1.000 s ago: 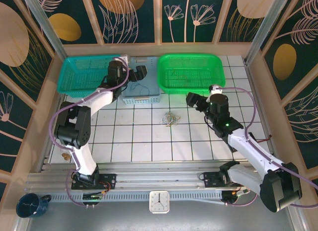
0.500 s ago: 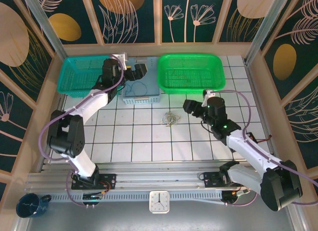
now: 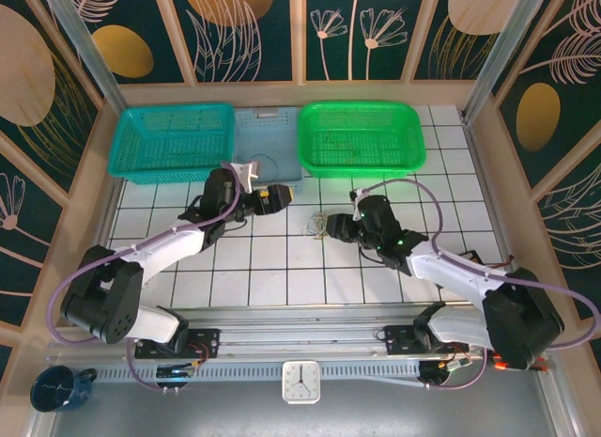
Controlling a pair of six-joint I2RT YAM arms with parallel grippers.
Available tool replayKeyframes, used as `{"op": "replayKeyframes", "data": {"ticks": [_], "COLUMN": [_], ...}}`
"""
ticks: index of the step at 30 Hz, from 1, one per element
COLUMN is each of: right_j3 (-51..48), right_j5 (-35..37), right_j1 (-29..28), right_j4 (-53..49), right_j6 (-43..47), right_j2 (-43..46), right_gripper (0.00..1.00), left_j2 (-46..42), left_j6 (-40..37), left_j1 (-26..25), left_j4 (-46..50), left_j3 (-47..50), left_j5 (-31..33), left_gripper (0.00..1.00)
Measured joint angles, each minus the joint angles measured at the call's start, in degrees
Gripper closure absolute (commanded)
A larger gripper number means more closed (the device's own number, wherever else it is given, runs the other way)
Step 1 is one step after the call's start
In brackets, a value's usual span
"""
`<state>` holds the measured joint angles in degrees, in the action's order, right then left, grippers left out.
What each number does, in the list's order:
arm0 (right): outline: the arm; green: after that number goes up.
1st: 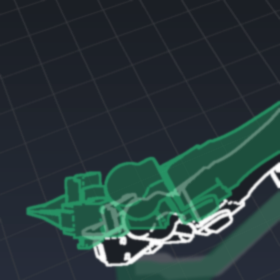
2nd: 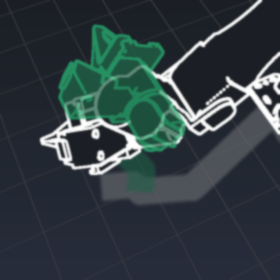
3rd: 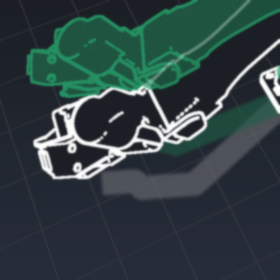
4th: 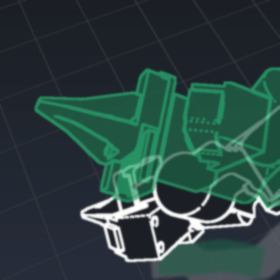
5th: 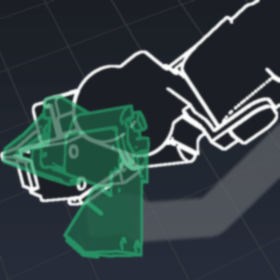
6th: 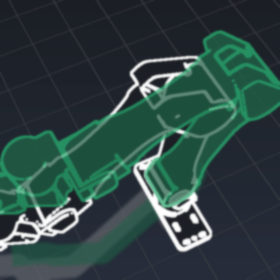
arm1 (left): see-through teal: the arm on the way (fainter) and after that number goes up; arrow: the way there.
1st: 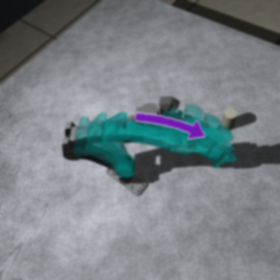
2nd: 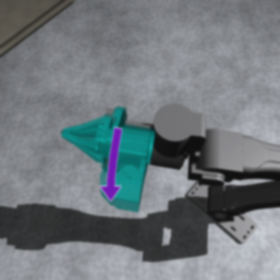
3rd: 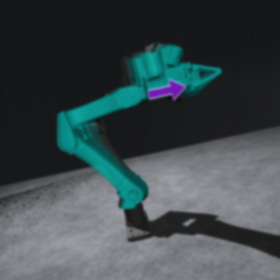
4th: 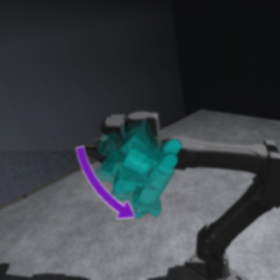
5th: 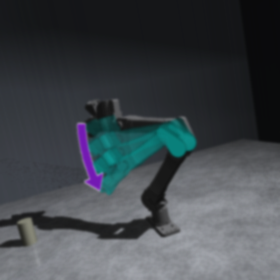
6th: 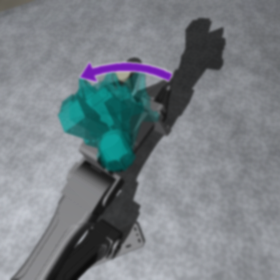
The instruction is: Untangle the cables
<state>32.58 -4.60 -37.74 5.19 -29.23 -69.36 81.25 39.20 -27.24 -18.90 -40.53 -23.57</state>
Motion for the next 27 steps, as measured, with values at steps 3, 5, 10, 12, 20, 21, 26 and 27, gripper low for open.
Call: {"op": "replayKeyframes", "data": {"ticks": [3, 5, 10, 12, 20, 21, 26, 27], "right_j3": [2.82, 4.98, 8.20, 9.05, 11.32, 11.43, 11.61, 11.76], "right_j5": [0.20, 0.22, 0.17, 0.17, -0.02, 0.00, -0.66, -0.92], "right_j1": [0.00, 0.00, 0.02, 0.02, 0.52, 0.63, 1.62, 1.79], "right_j4": [-0.90, -1.22, -1.75, -2.14, -2.62, -2.64, -2.49, -2.49], "right_j6": [2.97, 5.55, 10.93, 12.44, 16.57, 16.90, 17.42, 17.66], "right_j2": [-3.19, -5.64, -9.64, -10.86, -15.21, -15.61, -17.59, -17.90], "right_gripper": [0.54, 0.54, 0.52, 0.50, 0.50, 0.50, 0.56, 0.59], "left_j2": [0.13, 0.22, 0.48, 0.70, 1.79, 1.84, 2.05, 2.10], "left_j6": [1.77, 2.29, 2.71, 2.93, 3.56, 3.56, 3.56, 3.56], "left_j1": [0.09, 0.13, 0.11, 0.11, 0.13, 0.13, 0.13, 0.11], "left_j4": [-0.46, -0.98, -1.42, -1.70, -2.49, -2.58, -2.89, -2.95], "left_j3": [1.90, 1.90, 1.31, 1.07, 0.13, 0.11, 0.11, 0.11], "left_j5": [0.07, 0.39, 1.51, 1.70, 1.70, 1.70, 1.70, 1.68], "left_gripper": [0.01, 0.01, 0.01, 0.01, 0.01, 0.01, 0.01, 0.01]}}
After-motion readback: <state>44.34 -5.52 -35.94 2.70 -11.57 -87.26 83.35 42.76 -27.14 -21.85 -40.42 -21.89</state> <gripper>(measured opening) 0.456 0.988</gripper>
